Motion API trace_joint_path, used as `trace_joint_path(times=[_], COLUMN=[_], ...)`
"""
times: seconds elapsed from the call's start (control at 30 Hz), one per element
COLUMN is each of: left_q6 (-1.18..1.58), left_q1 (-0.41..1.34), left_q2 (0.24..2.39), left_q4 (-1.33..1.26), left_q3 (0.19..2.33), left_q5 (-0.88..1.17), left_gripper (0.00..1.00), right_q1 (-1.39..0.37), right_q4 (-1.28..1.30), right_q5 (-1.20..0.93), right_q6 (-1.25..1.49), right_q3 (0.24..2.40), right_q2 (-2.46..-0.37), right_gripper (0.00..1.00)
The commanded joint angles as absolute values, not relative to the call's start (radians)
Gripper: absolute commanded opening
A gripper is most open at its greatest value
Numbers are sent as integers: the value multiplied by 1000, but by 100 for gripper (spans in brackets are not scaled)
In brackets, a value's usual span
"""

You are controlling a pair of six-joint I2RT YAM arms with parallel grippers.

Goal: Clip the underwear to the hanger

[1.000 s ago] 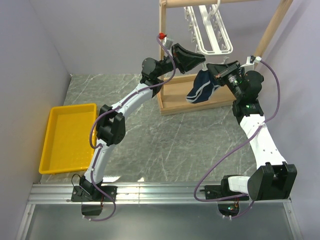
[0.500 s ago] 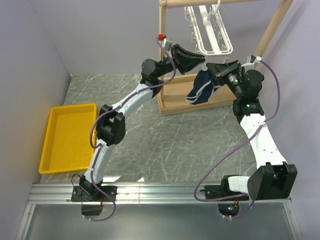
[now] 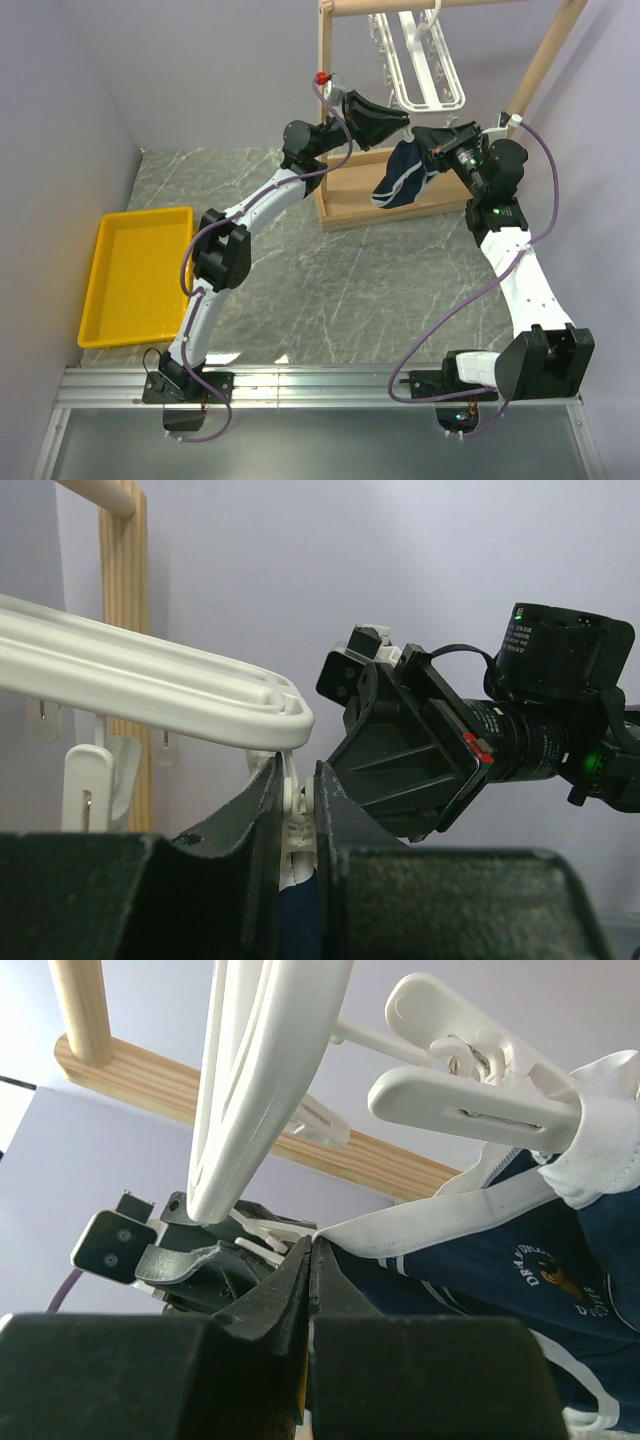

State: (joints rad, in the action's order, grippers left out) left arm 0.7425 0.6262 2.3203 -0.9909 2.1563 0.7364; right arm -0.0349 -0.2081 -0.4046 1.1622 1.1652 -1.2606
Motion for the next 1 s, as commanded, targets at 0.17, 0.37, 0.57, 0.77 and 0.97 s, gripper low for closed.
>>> trace_joint_path(times=[0.17, 0.37, 0.57, 0.77, 0.97], left_q6=[716, 719, 727, 736, 744], left_q1=[667, 669, 666, 658, 653], left_q2=[2324, 2324, 2318, 2318, 2318], left_q4=[-1008, -1002, -1005, -976, -960], left_q3=[2144, 2146, 2145, 2163, 2174], left_q5=[903, 904, 908, 908, 916], left_gripper=[1, 2, 2, 9, 19], right_q1=[-41, -41, -41, -41, -41], right_q4=[-221, -221, -236, -249, -249], right_q5=[-426, -433, -437, -452, -457], right_q6=[1193, 1195, 1192, 1187, 1190], right_q3=[1226, 1229, 1232, 1253, 1259], right_q2=[-1264, -1264, -1270, -1287, -1290], right_gripper=[0, 0, 0, 0, 0])
